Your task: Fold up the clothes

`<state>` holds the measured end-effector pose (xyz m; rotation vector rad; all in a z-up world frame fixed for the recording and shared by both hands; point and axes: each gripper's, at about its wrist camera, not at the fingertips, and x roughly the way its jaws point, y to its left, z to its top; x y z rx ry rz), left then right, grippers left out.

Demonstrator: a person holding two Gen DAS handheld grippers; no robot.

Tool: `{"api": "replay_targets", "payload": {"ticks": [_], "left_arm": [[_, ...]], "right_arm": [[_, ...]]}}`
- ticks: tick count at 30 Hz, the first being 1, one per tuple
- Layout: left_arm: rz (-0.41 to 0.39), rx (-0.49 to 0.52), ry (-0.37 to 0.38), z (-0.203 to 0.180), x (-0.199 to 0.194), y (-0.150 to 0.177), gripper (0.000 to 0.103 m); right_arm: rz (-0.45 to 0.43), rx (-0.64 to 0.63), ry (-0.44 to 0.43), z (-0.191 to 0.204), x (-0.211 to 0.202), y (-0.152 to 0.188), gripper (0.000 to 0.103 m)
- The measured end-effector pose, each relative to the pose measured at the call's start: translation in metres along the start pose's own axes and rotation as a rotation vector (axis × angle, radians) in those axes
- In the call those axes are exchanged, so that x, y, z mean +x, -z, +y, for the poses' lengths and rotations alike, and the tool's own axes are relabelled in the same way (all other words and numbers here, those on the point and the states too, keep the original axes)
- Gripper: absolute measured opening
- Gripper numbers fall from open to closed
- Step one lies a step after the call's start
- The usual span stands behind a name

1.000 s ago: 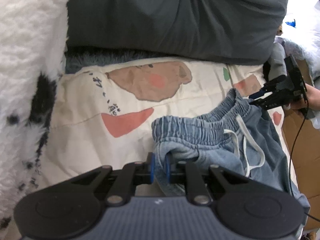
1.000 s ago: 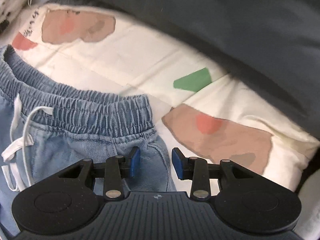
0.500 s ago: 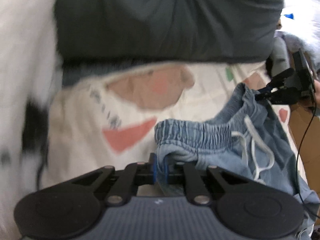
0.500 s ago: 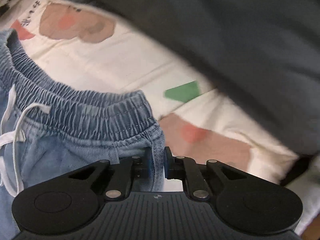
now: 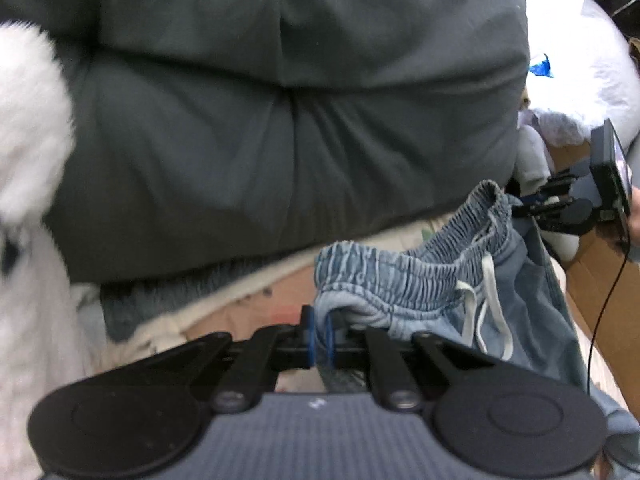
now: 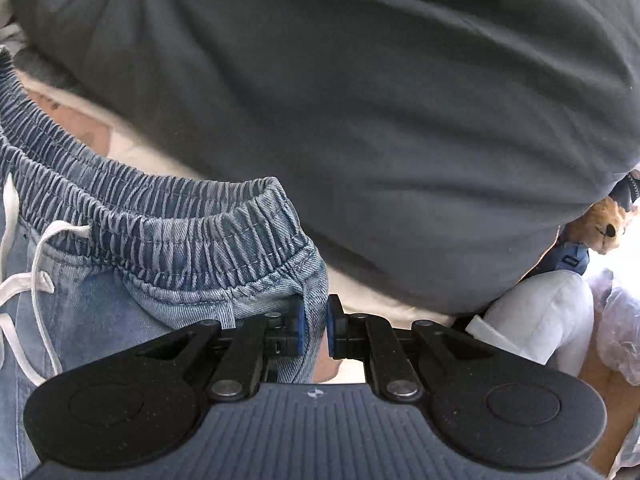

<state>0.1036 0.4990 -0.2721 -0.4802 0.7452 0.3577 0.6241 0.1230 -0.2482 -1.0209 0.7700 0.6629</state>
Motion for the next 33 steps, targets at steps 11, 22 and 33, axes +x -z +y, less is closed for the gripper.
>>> {"api": "replay_targets", "payload": {"ticks": [11,22,33], "left_arm": [[-0.034,-0.017,-0.044,0.004,0.029,-0.008,0.006],[0.159,-0.122,-0.121,0.034,0.108,0.017,0.020],[0.041,-0.091,-0.130,0.011,0.056,-0.005,0.033]], "right_arm": [[0.034,-0.012,0.068,-0.010,0.035,-0.018,0.009],[0.143,0.122,-0.009,-0.017,0.087,-0.011,0.025],[-0.059,0.184,-0.023,-0.038,0.013,-0.011,0.027]]}}
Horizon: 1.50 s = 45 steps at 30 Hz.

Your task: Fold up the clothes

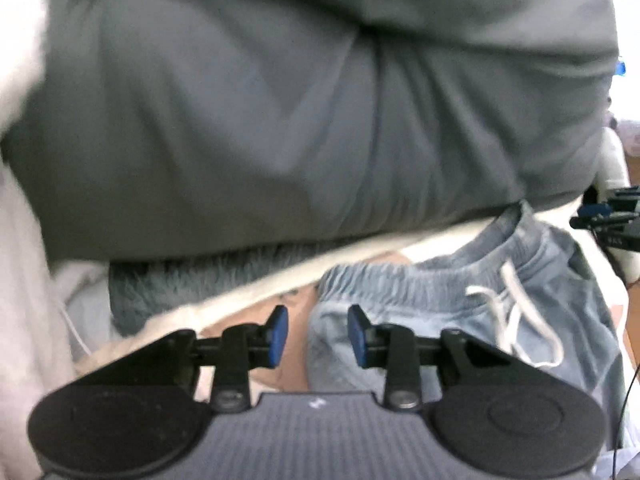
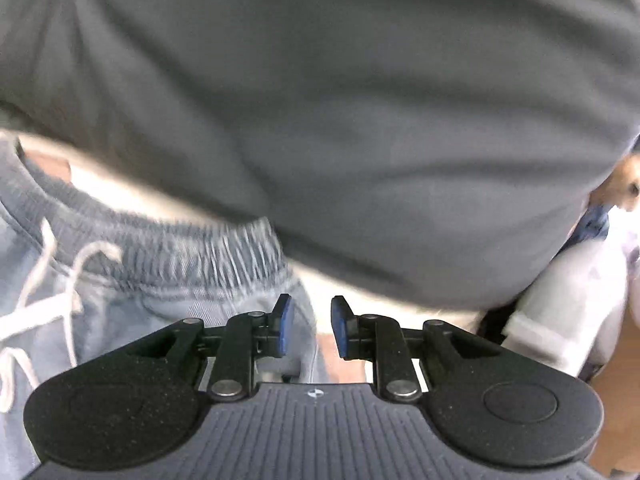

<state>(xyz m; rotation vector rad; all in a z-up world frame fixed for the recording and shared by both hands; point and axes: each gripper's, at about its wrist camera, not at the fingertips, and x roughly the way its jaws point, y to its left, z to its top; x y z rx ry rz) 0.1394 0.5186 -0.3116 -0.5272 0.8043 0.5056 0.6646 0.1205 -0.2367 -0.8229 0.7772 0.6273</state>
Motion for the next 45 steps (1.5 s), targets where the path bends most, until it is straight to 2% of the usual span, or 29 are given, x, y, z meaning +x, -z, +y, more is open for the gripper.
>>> {"api": "replay_targets", "payload": {"ticks": [2,5,10,14,16,18,19,22,25,26,27,28,30,31,36,39,42,45], "left_arm": [[-0.014,0.009,0.024,-0.008,0.001,-0.003,0.033],[-0.007,0.034,0.054,-0.019,0.014,-0.003,0.033],[0.005,0.076,0.106,-0.037,0.036,-0.003,0.032],[0.040,0.105,0.078,-0.034,0.055,0.007,0.024],[0.073,0.123,0.067,-0.031,0.068,0.013,0.013],[0.090,0.138,0.062,-0.027,0.082,0.021,0.012],[0.075,0.149,0.049,-0.029,0.081,0.024,0.009],[0.088,0.138,0.009,-0.035,0.080,0.019,0.009],[0.085,0.106,-0.024,-0.040,0.070,0.015,0.009],[0.073,0.086,-0.030,-0.041,0.062,0.015,0.010],[0.054,0.082,-0.034,-0.044,0.054,0.014,0.018],[0.032,0.080,-0.036,-0.049,0.046,0.014,0.030],[-0.008,0.092,-0.043,-0.059,0.030,0.015,0.045],[-0.026,0.109,-0.048,-0.066,0.022,0.016,0.046],[-0.033,0.176,0.013,-0.098,0.007,0.025,0.047],[-0.025,0.214,0.055,-0.119,-0.002,0.032,0.048],[-0.017,0.252,0.097,-0.139,-0.011,0.039,0.048],[0.001,0.291,0.125,-0.158,-0.022,0.047,0.048]], "right_arm": [[-0.036,0.028,-0.058,0.003,-0.008,-0.006,0.027],[-0.036,0.053,-0.096,0.014,-0.006,-0.010,0.027],[-0.009,0.052,-0.138,0.041,0.002,0.013,0.027],[0.002,0.076,-0.148,0.051,0.021,0.028,0.029],[0.013,0.127,-0.161,0.050,0.033,0.033,0.029],[0.004,0.149,-0.168,0.048,0.038,0.037,0.029],[-0.004,0.155,-0.169,0.047,0.039,0.039,0.029],[-0.023,0.175,-0.176,0.045,0.040,0.043,0.030],[-0.012,0.207,-0.193,0.038,0.026,0.041,0.032],[-0.021,0.229,-0.213,0.033,0.019,0.043,0.035],[-0.043,0.262,-0.248,0.026,0.009,0.046,0.038],[-0.064,0.290,-0.273,0.020,-0.001,0.051,0.044],[-0.104,0.333,-0.302,0.010,-0.020,0.060,0.047],[-0.120,0.350,-0.312,0.005,-0.031,0.066,0.047],[-0.166,0.394,-0.308,-0.003,-0.078,0.097,0.047],[-0.164,0.440,-0.258,-0.013,-0.115,0.137,0.049],[-0.124,0.493,-0.189,-0.021,-0.142,0.179,0.054],[-0.044,0.518,-0.099,-0.036,-0.194,0.230,0.054]]}}
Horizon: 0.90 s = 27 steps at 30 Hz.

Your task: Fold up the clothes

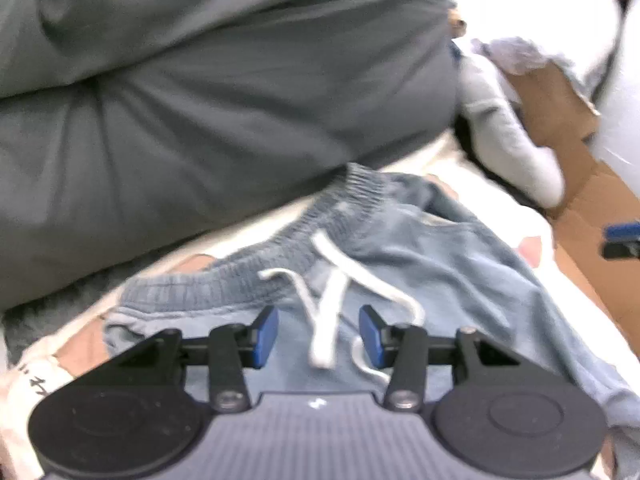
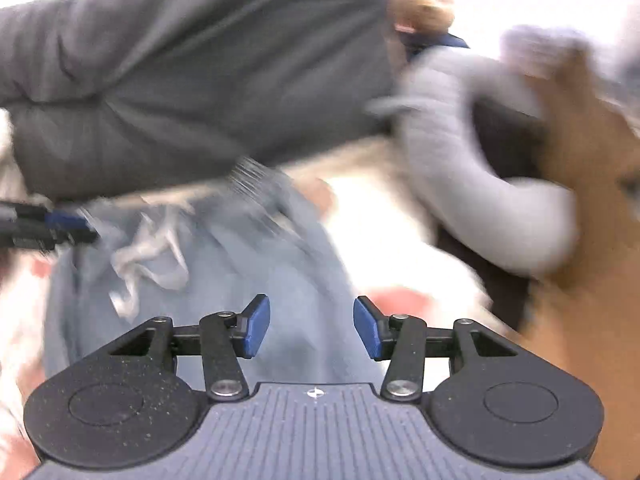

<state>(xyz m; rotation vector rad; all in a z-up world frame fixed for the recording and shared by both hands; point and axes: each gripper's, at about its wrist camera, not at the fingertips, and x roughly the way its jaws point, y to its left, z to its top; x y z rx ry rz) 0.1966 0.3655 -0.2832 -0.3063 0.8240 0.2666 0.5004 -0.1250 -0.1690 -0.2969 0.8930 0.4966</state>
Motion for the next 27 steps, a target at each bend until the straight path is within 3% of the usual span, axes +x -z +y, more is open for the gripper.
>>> {"api": "replay_targets", "payload": {"ticks": [4,8,17,19,23,27], "left_arm": [[0.053,0.035,0.028,-0.026,-0.013,-0.003,0.048],[0.050,0.064,0.074,-0.045,-0.034,-0.015,0.048],[0.078,0.151,0.116,-0.090,-0.085,-0.053,0.054],[0.105,0.158,0.129,-0.100,-0.092,-0.060,0.061],[0.137,0.194,0.167,-0.122,-0.108,-0.069,0.061],[0.184,0.188,0.175,-0.141,-0.122,-0.074,0.062]], "right_arm": [[0.043,0.026,0.079,-0.020,-0.063,0.037,0.056],[0.043,0.073,0.149,-0.033,-0.119,0.063,0.057],[-0.014,0.215,0.225,-0.057,-0.218,0.115,0.060],[-0.033,0.288,0.246,-0.062,-0.236,0.129,0.060],[-0.080,0.434,0.295,-0.065,-0.278,0.158,0.060],[-0.103,0.492,0.336,-0.060,-0.318,0.189,0.060]]}}
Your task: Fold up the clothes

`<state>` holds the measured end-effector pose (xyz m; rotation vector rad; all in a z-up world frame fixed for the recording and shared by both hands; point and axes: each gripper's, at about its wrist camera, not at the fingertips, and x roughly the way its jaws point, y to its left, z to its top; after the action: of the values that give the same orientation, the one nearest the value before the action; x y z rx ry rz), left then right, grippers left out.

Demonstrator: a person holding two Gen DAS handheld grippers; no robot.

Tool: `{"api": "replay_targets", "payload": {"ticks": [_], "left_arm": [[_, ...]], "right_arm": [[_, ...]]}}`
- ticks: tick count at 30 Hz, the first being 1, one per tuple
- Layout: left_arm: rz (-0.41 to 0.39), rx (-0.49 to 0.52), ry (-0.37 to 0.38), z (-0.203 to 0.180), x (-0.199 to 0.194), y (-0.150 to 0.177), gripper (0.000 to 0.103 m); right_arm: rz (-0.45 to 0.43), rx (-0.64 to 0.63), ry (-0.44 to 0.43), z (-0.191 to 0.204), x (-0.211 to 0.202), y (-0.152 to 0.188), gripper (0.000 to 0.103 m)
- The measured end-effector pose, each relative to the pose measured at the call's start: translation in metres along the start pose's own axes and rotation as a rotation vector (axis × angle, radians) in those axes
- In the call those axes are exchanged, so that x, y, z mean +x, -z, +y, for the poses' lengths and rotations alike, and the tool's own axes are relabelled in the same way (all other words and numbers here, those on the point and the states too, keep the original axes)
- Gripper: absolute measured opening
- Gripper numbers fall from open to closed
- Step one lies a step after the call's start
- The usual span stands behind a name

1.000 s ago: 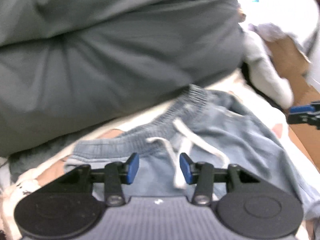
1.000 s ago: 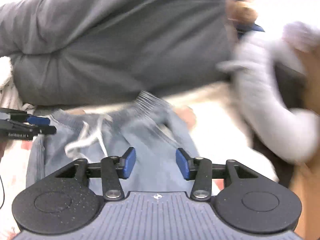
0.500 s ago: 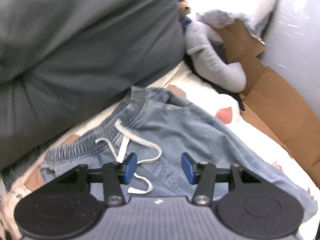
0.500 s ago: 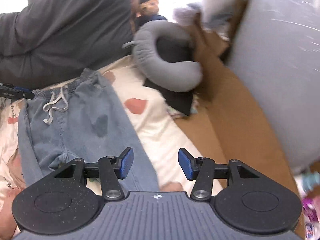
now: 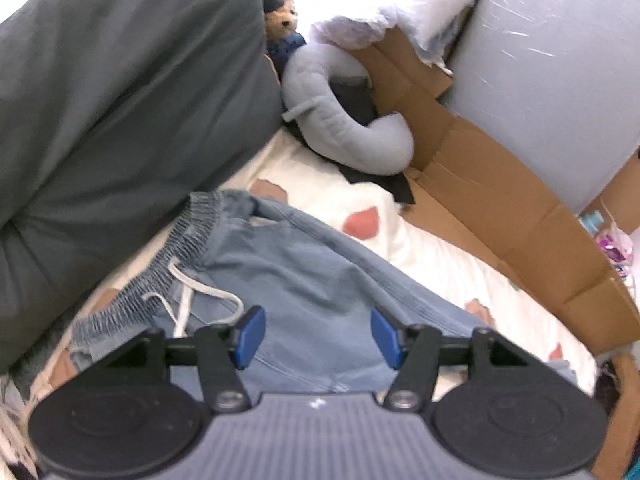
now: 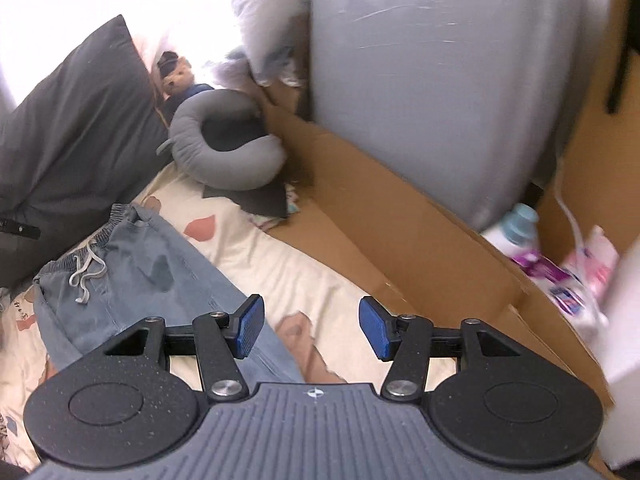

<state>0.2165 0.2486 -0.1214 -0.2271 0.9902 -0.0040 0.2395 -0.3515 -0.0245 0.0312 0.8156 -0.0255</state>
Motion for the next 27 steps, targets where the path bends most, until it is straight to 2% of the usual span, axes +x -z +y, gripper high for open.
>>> {"api": "replay_targets", "payload": {"ticks": [6,11,20,27], "left_arm": [[0.017,0.067,-0.004,-0.038,-0.015,-0.016,0.065],[0.029,0.105,-0.009,-0.066,-0.020,-0.042,0.065],[0.037,0.138,-0.040,-0.131,-0.019,-0.092,0.069],[0.046,0.182,-0.010,-0.183,0.014,-0.093,0.072]], "right_arm": [[-0.033,0.072,0.055,-0.033,-0.057,0.032,0.061],[-0.054,0.122,0.088,-0.062,-0.085,0.054,0.065],[-0.086,0.177,0.123,-0.100,-0.102,0.076,0.065],[-0.097,0.232,0.157,-0.129,-0.091,0.102,0.065]]}}
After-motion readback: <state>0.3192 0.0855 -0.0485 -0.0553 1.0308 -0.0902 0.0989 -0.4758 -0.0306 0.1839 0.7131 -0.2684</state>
